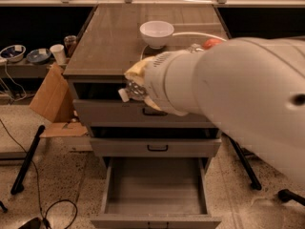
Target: Pick water bottle from bottom drawer and place on counter
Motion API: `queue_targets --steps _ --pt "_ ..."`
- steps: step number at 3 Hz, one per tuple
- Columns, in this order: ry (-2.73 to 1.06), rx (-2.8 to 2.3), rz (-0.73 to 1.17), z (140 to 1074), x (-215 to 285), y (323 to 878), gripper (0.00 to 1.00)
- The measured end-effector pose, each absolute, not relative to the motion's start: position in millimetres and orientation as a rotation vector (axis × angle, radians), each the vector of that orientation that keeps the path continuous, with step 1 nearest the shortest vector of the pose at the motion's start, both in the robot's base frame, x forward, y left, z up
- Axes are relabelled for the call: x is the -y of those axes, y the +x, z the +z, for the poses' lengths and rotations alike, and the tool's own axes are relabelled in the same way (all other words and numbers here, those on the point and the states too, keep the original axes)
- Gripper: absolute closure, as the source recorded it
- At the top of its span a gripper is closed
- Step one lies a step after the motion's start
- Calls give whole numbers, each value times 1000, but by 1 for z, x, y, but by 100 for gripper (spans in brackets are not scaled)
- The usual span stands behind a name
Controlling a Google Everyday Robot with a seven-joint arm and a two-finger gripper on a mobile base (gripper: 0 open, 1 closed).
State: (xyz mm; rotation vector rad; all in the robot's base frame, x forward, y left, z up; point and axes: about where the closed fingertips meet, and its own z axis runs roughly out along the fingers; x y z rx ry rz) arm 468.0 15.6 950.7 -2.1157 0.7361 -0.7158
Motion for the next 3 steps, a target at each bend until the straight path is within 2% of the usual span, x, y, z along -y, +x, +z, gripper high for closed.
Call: queue_targets --steps 3 --pt "-2151 -554 -653 966 -96 551 100"
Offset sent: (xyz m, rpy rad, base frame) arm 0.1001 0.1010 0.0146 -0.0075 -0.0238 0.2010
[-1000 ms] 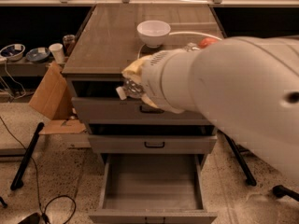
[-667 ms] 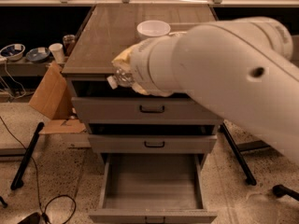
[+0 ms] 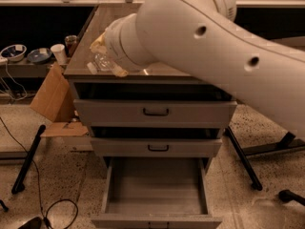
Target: Pick water bottle from bottom drawer and place on counter
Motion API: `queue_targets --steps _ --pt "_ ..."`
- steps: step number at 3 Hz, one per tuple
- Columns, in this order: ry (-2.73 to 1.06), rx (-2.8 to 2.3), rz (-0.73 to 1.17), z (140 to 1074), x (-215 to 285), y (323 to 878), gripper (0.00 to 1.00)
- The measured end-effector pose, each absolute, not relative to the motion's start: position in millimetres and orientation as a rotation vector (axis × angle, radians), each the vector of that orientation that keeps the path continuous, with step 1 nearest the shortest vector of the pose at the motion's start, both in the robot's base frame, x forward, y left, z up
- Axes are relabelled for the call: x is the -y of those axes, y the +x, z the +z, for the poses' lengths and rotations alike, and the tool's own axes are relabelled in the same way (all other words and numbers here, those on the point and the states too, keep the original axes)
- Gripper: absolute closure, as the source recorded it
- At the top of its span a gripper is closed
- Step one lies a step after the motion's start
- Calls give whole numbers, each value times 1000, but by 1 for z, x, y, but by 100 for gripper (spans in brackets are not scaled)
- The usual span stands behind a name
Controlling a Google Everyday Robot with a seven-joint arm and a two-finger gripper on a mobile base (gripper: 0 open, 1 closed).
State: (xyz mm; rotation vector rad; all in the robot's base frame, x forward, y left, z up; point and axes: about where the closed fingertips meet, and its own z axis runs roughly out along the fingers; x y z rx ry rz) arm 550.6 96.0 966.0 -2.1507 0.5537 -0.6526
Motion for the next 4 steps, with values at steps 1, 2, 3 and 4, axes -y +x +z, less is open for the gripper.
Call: queue_targets --steps 1,2,3,4 --pt "-2180 -543 -606 963 -112 584 100" --pt "-2197 -579 -566 953 -114 604 100" --pt "-2256 -643 -464 924 -109 630 100" --pt "-2298 -677 -404 913 -101 644 100"
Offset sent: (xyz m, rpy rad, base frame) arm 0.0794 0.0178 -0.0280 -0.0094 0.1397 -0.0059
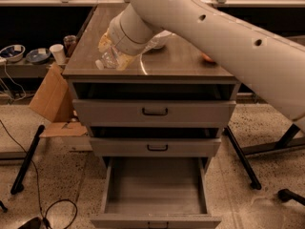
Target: Pick water bottle from bottom drawer and place on counter
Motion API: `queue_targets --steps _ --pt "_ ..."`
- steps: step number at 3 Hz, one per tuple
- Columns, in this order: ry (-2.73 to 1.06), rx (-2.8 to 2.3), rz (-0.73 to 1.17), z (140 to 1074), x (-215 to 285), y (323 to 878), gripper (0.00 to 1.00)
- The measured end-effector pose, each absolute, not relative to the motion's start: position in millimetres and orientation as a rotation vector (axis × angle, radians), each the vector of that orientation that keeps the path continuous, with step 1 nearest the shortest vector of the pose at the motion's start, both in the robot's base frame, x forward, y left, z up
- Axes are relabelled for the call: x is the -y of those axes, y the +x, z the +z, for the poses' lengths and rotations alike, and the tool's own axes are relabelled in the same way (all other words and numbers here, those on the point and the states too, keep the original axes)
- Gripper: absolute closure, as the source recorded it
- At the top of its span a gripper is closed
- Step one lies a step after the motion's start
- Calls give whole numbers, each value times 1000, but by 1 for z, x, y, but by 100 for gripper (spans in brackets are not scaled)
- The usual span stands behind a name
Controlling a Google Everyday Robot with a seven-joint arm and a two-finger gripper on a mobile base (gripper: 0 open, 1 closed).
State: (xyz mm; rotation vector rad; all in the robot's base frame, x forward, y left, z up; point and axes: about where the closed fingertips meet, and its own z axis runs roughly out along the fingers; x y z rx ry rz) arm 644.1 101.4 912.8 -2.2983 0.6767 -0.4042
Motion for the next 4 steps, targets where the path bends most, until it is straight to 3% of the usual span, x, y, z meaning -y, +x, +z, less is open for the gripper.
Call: queue_targets --steps 4 --pt "-2344 -875 -157 893 -77 703 100"
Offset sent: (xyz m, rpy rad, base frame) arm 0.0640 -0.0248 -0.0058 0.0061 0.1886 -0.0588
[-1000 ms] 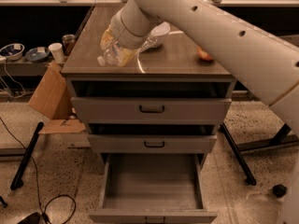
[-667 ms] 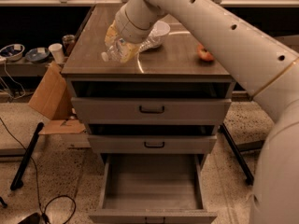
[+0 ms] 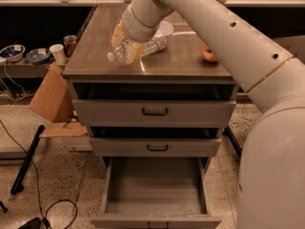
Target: Pick water bottle from bottom drawer and place on counter
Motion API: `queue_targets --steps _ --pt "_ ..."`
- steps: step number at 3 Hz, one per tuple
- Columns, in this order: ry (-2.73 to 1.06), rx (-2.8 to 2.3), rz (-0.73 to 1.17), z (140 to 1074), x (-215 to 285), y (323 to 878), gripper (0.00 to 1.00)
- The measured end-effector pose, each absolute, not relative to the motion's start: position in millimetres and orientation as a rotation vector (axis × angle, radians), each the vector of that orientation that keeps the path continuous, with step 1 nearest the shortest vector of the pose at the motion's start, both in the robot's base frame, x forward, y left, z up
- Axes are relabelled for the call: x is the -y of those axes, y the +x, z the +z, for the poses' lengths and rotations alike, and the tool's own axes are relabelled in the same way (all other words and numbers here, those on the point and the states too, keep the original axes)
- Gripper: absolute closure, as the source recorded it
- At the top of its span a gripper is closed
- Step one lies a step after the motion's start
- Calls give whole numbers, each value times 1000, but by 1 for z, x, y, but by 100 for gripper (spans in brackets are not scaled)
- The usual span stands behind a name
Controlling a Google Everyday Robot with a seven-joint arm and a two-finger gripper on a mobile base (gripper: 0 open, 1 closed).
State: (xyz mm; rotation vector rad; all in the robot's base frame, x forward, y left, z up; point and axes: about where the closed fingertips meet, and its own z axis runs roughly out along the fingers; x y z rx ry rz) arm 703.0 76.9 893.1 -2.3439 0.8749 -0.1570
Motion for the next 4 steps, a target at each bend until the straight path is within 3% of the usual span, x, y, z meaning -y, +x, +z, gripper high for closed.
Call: queue_targets --steps 3,4 --pt "-2274 -1096 -103 888 -71 707 100" --pt "-2258 -1130 -103 889 -71 710 81"
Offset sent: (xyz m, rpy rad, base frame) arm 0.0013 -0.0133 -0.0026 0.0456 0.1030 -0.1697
